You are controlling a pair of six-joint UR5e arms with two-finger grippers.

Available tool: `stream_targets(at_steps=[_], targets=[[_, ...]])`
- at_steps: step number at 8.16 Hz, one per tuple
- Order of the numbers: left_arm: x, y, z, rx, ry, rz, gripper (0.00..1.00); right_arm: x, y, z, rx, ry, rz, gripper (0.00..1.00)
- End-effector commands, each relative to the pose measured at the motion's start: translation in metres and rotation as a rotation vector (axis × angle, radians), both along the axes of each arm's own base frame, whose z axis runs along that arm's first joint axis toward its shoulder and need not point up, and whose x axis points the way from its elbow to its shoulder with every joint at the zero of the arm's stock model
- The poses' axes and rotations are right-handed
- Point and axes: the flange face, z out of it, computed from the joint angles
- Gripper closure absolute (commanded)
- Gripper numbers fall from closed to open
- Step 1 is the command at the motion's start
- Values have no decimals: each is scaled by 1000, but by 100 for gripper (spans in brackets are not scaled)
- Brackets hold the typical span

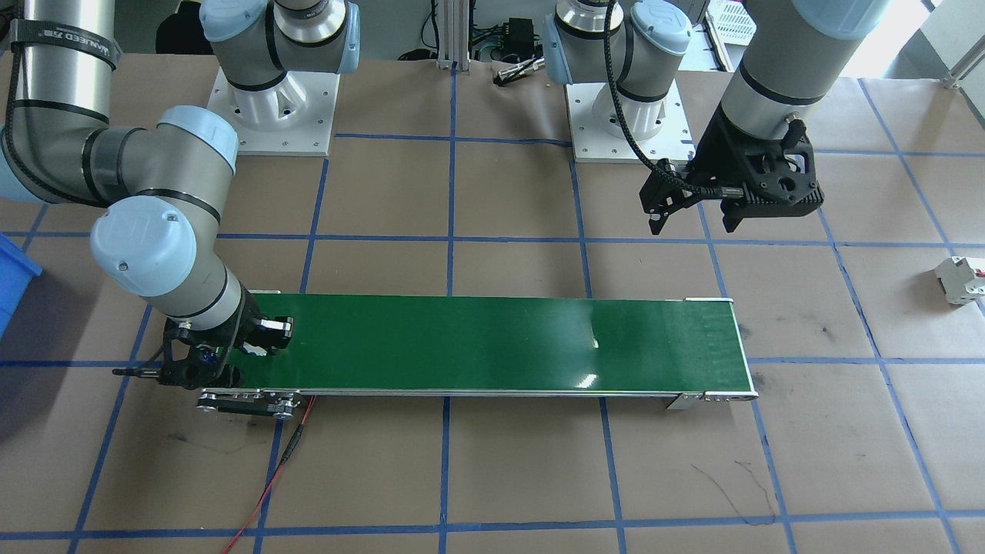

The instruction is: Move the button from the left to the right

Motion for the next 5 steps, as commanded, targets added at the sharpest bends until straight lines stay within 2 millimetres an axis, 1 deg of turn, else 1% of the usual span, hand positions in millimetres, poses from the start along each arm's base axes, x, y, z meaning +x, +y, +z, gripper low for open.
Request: stream_targets(at_steps=[1,2,3,4,5], targets=[[0,0,1,-1,0,0,0,-75,-28,50,-32,6,90,83],[0,0,0,0,0,0,0,-123,-34,60,-46,8,149,83],[0,0,0,0,0,0,0,-169,-37,69,-49,39,264,83],[0,0,1,-1,0,0,0,-202,-37,78,-42,78,350,84],[0,0,0,0,0,0,0,-233,-33,82,-41,86,407,85]])
